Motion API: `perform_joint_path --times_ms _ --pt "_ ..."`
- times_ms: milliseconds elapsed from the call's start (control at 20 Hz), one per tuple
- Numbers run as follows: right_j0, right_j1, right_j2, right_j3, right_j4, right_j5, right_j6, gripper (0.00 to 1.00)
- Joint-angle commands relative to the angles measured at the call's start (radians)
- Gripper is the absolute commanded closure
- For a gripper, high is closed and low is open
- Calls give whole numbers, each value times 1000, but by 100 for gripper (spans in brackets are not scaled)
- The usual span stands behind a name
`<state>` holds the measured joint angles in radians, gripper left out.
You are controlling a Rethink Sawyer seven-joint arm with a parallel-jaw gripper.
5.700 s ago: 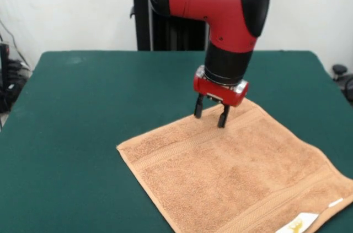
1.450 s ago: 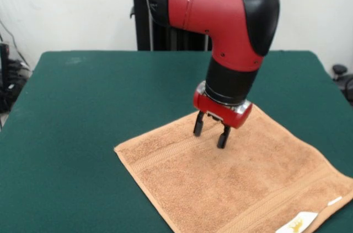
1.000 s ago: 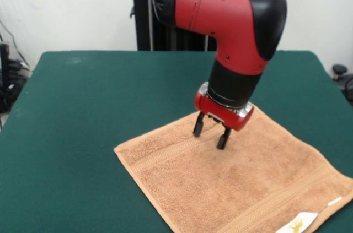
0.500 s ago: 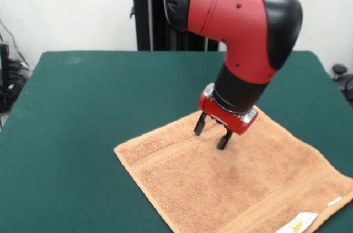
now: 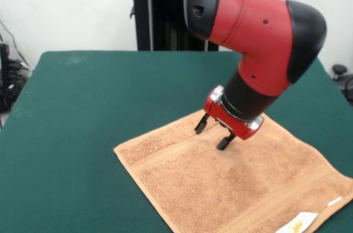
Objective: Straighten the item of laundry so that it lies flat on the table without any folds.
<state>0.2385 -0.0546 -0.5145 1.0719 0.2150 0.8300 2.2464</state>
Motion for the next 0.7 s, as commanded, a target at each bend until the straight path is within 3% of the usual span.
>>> perform_joint_path --times_ms 50,700 --pt "0 312 34 23 -28 -70 284 0" --pt "12 364 0 10 -28 -65 261 0"
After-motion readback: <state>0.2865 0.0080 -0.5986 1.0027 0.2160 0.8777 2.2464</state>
